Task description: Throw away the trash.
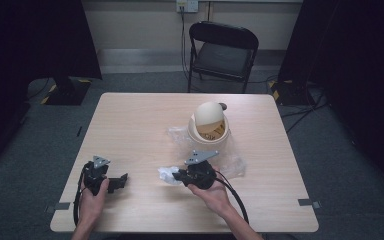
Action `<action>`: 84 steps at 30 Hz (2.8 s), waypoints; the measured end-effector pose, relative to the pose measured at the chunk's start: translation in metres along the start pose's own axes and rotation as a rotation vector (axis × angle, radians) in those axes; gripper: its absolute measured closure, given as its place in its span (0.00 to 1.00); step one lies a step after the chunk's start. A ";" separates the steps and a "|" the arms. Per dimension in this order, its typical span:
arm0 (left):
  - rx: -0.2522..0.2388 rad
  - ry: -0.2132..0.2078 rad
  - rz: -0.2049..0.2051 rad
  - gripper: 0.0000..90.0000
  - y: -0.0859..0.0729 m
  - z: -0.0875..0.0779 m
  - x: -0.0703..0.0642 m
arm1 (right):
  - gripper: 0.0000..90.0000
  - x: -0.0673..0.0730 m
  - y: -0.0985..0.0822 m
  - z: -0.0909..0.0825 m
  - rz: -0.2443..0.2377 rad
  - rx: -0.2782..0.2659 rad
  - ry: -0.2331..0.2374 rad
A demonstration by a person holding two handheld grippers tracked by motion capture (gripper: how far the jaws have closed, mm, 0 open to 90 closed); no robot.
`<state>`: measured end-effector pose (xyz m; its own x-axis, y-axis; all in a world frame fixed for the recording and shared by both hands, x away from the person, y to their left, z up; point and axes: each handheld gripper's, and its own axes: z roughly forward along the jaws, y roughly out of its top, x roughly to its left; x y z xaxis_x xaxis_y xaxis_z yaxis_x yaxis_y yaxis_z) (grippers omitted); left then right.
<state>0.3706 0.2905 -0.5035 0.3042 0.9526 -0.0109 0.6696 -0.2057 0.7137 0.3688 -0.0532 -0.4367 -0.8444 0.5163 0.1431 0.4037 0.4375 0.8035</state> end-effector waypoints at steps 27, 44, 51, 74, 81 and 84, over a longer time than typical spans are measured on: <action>0.001 0.000 0.003 0.00 0.000 0.000 0.000 | 0.91 -0.021 0.030 -0.057 0.032 -0.144 -0.105; 0.001 0.000 0.003 0.00 0.000 0.000 0.000 | 0.92 -0.059 0.047 -0.087 0.081 -0.156 -0.225; 0.001 0.000 0.003 0.00 0.000 0.000 0.000 | 0.92 -0.074 0.045 -0.086 0.093 -0.119 -0.286; 0.000 0.007 0.001 0.00 0.000 0.000 0.000 | 0.93 -0.094 0.048 -0.071 0.128 -0.044 -0.357; 0.000 0.009 -0.001 0.00 0.000 -0.001 -0.001 | 0.92 -0.097 0.048 -0.062 0.118 -0.007 -0.343; 0.000 0.010 -0.001 0.00 0.000 -0.001 -0.001 | 0.91 -0.100 0.048 -0.059 0.124 0.015 -0.344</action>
<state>0.3696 0.2899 -0.5034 0.2968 0.9549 -0.0051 0.6701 -0.2045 0.7135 0.4514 -0.1271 -0.3785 -0.6219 0.7823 0.0336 0.5027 0.3660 0.7832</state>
